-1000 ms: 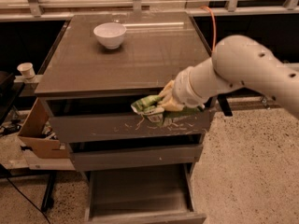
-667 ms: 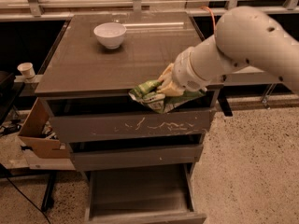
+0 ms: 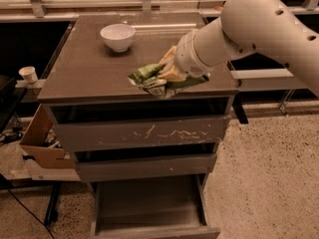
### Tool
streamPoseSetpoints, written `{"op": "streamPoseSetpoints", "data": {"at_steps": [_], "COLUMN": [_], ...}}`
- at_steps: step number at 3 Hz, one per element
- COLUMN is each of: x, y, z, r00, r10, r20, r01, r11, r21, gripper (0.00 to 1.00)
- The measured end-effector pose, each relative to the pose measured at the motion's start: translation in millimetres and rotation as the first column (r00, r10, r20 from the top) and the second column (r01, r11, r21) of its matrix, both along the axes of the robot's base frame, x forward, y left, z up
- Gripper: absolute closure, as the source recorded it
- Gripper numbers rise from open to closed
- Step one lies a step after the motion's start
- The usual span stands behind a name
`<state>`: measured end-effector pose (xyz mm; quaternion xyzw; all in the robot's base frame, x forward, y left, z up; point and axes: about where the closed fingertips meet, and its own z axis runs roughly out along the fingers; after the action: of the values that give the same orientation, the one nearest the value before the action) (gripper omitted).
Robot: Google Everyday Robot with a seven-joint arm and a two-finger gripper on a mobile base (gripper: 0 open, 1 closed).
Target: Pick green jalapeno chip bag from bottom drawer and place on counter
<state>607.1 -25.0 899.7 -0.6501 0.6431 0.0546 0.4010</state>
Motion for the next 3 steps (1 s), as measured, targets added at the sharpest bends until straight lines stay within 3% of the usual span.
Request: {"op": "streamPoseSetpoints", "data": {"at_steps": [1,3], "x": [44,92], "y": [12,23], "z": [-12,-17], "r00": [0.9983,0.9956], "r10": [0.021,0.022], "r20": [0.055,0.091], "r01": [-0.022,-0.027], "r11": [1.0,0.998], "r21": [0.022,0.051], "gripper": [1.0,0.96]}}
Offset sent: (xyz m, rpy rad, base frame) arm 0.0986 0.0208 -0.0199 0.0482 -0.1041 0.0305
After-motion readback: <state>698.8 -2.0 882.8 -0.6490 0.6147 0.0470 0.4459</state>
